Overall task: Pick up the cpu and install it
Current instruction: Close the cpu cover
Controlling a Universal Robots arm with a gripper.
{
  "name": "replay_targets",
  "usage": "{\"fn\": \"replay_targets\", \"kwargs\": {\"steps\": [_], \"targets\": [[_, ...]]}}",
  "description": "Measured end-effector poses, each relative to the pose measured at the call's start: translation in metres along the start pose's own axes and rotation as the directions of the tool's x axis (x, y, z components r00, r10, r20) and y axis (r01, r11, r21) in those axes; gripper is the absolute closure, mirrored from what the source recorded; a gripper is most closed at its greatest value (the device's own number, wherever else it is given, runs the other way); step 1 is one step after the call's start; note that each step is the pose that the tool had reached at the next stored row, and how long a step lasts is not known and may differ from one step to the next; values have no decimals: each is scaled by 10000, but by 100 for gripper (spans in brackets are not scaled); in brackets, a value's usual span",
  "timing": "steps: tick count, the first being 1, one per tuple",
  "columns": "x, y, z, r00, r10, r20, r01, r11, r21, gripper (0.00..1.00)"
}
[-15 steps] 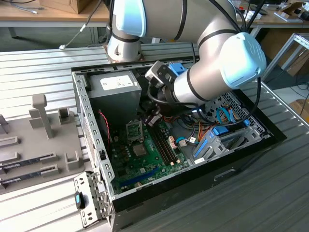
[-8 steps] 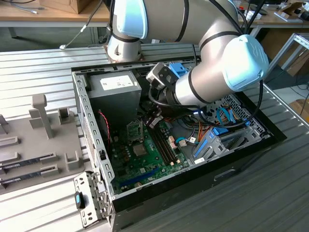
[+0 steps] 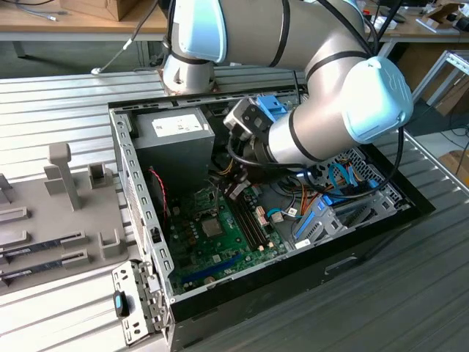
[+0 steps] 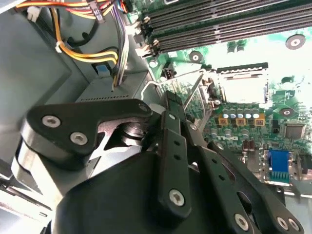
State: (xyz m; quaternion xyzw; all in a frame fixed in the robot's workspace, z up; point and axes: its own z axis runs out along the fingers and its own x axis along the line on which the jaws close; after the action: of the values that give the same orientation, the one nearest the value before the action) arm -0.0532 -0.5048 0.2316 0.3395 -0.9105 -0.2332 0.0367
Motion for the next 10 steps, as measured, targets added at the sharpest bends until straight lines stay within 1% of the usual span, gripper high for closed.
{"fn": "replay_targets", "kwargs": {"steps": [7,10], "targets": [[18,-18,-15,10000,-4,-2,4,10000,-1,89],[25,-17,-42,10000,-6,0,6,10000,-2,89]]}}
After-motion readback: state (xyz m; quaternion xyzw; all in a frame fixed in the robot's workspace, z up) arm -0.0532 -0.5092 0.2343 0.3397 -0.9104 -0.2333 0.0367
